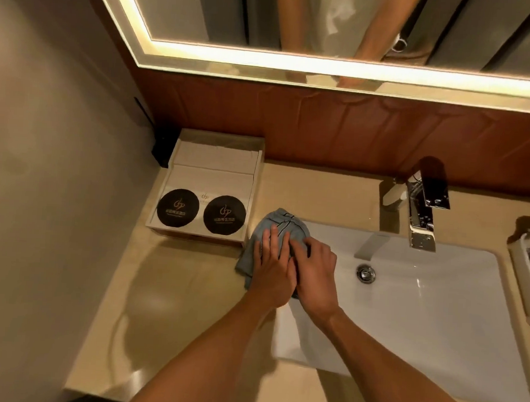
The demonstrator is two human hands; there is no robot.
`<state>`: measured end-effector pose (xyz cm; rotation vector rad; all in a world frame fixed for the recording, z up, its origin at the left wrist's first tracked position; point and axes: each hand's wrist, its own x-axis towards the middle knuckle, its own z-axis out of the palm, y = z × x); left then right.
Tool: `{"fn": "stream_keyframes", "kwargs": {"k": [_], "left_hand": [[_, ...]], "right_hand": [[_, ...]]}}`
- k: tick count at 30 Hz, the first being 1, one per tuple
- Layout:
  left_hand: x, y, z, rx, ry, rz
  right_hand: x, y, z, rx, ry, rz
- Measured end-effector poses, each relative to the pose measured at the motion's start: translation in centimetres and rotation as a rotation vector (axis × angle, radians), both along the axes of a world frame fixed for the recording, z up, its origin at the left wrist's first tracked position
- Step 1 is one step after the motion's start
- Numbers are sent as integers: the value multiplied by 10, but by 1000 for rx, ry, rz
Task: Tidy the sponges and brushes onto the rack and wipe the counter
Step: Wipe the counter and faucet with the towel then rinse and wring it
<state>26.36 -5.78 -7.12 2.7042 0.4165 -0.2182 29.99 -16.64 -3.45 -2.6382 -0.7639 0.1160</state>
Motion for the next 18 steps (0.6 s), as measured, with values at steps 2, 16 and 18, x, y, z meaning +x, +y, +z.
{"fn": "stream_keyframes", "kwargs": {"k": [2,16,18], "left_hand": [[18,0,6,-41,98,59],[116,20,21,-91,281,120],[126,26,20,-67,298,129]], "right_hand": [[19,6,-2,-27,-45,33],[112,36,-7,-66,-175,109],[124,42,-13,-69,-150,128]]}}
